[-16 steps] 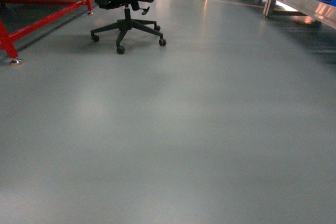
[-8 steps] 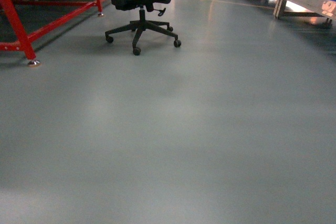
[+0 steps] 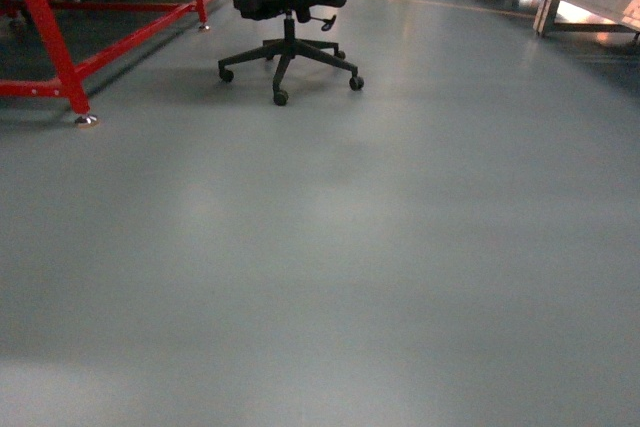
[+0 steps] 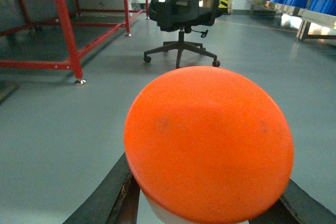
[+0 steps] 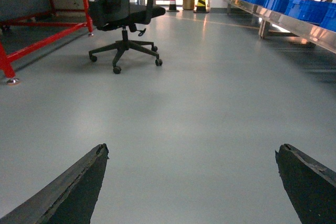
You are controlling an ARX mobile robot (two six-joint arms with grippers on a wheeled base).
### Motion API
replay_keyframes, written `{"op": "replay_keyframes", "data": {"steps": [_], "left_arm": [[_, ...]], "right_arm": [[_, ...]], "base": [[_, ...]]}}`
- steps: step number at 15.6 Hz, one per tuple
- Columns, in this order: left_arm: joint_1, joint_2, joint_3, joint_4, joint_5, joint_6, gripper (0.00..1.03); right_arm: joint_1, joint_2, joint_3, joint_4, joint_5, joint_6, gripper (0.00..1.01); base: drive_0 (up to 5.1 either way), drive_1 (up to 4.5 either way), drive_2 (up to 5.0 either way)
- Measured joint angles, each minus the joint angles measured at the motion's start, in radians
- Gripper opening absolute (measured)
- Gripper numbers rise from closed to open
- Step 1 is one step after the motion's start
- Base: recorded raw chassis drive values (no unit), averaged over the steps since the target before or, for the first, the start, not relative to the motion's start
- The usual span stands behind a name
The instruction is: Pick capacitor and pack into box
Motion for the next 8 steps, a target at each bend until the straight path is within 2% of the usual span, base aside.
{"op": "replay_keyframes", "data": {"steps": [8], "left_arm": [[0.0,0.0,0.0,-0.001,0.0,0.0,0.44]], "right_arm": [[0.0,0.0,0.0,0.002,0.0,0.0,0.98]], "base": [[-5.0,2.36,2.4]]}}
